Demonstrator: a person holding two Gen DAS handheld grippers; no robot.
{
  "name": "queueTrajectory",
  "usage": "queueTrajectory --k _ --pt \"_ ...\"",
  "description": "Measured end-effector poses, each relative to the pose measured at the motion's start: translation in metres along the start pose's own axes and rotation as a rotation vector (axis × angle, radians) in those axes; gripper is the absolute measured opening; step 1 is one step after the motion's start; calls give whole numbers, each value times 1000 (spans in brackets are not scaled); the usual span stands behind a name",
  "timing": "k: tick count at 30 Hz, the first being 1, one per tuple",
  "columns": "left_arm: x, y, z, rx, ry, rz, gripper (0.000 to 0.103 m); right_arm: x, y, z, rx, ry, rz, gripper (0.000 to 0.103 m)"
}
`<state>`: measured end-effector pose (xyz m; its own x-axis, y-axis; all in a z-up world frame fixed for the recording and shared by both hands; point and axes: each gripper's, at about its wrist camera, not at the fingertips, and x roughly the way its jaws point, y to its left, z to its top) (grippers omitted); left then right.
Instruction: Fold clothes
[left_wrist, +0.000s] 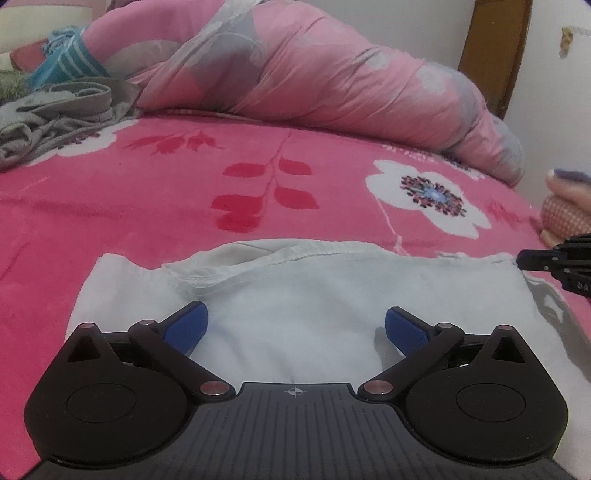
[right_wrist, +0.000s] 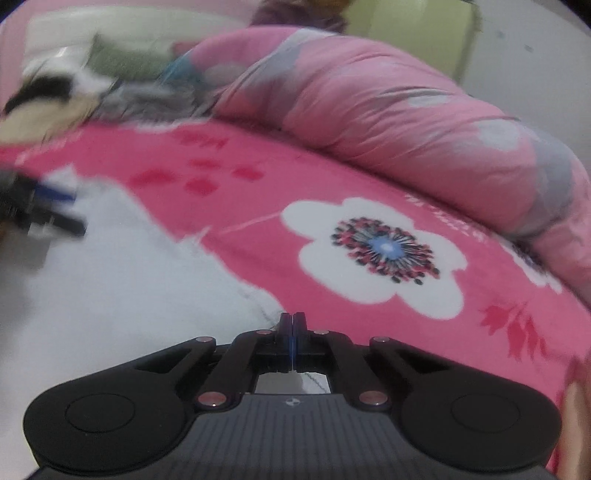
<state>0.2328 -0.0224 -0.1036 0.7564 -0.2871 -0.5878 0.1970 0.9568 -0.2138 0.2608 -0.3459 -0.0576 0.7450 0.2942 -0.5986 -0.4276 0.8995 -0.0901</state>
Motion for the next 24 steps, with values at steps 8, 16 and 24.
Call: queueTrajectory --k 8,16,24 --pt "0 1 1 -12 -2 -6 103 -30 -19 -2 128 -75 58 1" --pt "-16 11 2 -80 -79 -61 103 1 51 30 -178 -36 258 16" --pt "-21 17 3 -102 -86 -110 103 37 94 54 -372 46 349 31"
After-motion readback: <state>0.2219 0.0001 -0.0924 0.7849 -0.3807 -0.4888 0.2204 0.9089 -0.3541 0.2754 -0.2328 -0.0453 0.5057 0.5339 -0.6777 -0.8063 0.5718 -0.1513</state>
